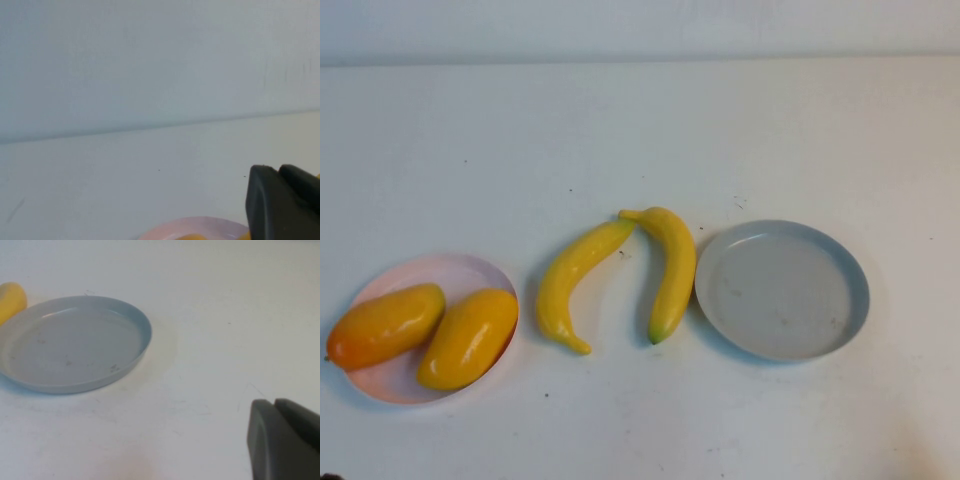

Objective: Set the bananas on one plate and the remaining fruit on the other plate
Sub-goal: Put another type of fruit in the right plate

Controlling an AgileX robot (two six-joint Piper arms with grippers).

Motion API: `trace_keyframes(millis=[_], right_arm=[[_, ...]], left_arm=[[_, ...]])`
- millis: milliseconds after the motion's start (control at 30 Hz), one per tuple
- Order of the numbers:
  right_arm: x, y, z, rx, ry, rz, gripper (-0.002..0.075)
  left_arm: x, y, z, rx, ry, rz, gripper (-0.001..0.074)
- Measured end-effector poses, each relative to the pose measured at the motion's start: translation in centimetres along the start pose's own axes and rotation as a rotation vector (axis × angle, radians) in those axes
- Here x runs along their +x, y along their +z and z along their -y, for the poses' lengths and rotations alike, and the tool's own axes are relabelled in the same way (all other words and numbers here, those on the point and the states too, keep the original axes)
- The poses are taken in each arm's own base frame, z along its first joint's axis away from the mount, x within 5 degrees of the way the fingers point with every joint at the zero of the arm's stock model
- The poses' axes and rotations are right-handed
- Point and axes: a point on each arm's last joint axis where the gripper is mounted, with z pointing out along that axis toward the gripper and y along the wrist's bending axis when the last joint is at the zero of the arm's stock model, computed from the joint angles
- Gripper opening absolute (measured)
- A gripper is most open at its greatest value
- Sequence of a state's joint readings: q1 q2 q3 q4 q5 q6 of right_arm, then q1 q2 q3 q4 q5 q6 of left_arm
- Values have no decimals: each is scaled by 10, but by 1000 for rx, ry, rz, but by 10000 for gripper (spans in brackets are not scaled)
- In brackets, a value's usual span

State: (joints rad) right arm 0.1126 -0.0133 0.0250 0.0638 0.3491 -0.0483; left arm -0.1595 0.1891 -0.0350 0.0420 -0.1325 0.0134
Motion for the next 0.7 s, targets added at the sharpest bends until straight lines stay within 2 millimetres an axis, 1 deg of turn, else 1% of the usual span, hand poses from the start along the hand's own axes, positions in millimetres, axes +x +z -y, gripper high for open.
trace_keyframes(millis=[100,367,567,700], right_arm=[[0,0,0,0,0,0,-17],[0,0,0,0,0,0,-17],[0,0,0,0,0,0,-17],[0,0,0,0,0,0,-17]], left_arm=[[11,-7,-1,-25,7,27,4],[17,-17,-5,-108,-5,24,4],[30,-18,-6,-119,-13,-117,4],[42,-20,-5,-115,-21,-256,4]])
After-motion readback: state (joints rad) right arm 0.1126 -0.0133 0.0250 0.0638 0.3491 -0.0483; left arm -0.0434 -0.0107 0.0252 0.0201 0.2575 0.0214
